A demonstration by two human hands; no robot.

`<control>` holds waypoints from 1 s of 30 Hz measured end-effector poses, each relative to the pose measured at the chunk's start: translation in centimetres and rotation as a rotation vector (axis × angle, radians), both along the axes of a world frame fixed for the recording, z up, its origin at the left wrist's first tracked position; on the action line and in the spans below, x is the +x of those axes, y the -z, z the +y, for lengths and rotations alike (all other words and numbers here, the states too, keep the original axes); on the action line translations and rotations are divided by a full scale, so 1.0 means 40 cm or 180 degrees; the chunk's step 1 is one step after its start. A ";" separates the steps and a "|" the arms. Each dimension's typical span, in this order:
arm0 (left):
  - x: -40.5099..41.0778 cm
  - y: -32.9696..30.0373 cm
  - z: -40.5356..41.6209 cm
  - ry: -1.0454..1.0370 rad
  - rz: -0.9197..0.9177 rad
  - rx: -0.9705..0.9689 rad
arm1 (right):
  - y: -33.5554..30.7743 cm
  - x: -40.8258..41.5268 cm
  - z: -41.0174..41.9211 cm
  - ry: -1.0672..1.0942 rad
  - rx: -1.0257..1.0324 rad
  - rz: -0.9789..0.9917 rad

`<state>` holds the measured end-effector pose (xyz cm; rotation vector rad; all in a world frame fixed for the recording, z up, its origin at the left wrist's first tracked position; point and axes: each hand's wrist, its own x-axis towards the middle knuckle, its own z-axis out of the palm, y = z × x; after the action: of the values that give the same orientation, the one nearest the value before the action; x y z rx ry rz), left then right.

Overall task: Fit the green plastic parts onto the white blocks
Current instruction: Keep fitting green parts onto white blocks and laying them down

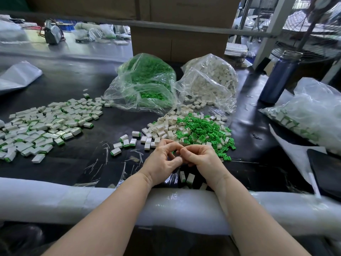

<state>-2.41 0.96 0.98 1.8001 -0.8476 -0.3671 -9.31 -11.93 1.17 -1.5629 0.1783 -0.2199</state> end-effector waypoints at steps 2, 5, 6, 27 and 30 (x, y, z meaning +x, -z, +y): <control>-0.001 -0.001 0.000 -0.0002 -0.0008 -0.0032 | 0.002 0.001 0.000 -0.0012 0.0057 -0.0009; 0.002 0.000 -0.002 -0.0047 -0.0025 -0.0073 | 0.008 0.005 0.004 -0.0031 -0.0096 -0.0006; 0.002 0.002 -0.003 -0.0060 -0.0046 -0.0065 | 0.010 0.007 0.005 -0.0036 -0.0250 0.0009; -0.009 -0.010 -0.005 -0.0018 -0.0126 -0.0025 | 0.010 0.004 -0.004 -0.0203 -0.0117 -0.0065; -0.011 -0.011 -0.005 0.0001 -0.0177 0.0013 | 0.004 0.002 -0.005 -0.0277 0.0143 -0.0064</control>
<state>-2.85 0.76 1.41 1.8212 -0.8866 -0.3205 -9.24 -12.14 1.02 -1.5198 0.0988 -0.1622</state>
